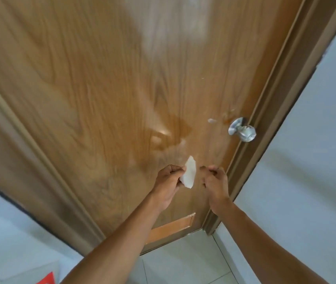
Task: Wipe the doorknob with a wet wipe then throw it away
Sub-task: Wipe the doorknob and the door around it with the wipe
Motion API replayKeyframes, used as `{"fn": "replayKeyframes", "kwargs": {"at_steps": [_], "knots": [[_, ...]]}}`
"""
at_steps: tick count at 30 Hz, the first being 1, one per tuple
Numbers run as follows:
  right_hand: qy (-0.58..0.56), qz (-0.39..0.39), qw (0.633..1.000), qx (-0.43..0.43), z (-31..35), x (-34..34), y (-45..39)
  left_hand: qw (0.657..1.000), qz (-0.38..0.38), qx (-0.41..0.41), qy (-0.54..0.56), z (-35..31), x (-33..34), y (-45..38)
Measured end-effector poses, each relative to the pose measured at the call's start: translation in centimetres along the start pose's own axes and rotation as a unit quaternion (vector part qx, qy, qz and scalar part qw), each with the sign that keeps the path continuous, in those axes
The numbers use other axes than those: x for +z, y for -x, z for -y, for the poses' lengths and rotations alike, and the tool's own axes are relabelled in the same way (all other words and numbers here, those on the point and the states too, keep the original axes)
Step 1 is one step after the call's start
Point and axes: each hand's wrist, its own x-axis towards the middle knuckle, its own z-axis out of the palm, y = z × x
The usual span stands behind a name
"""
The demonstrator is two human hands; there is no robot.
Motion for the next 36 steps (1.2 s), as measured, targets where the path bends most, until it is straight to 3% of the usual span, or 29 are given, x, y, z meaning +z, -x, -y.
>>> {"fn": "replayKeyframes", "kwargs": {"at_steps": [5,12,16,22,26,31,34,36], "knots": [[0.049,0.131,0.989,-0.050,2.6,-2.7,-3.1,0.997,0.066,0.012,0.022,-1.0,4.6,-2.4],[0.082,0.153,0.980,-0.096,4.2,-7.3,-6.8,0.993,0.113,0.012,0.020,-0.4,8.4,-4.6],[0.045,0.161,0.978,-0.122,4.8,-9.9,-7.7,0.993,0.073,0.001,0.096,0.6,10.4,-5.8],[-0.041,0.137,0.988,-0.059,4.6,-12.9,-8.6,0.985,0.018,-0.025,0.170,2.8,12.0,-6.4],[-0.072,0.135,0.988,-0.015,3.5,-13.8,-8.9,0.999,0.034,-0.021,0.036,4.0,13.7,-6.4],[-0.140,0.133,0.981,0.022,3.0,-14.8,-9.3,0.984,0.039,0.076,-0.158,4.5,15.6,-6.9],[-0.101,0.068,0.992,-0.026,3.2,-15.2,-10.1,0.968,0.050,0.125,-0.212,3.9,16.4,-6.9],[-0.088,0.001,0.993,-0.080,3.8,-15.1,-10.6,0.969,0.007,0.150,-0.195,3.5,16.9,-7.1]]}}
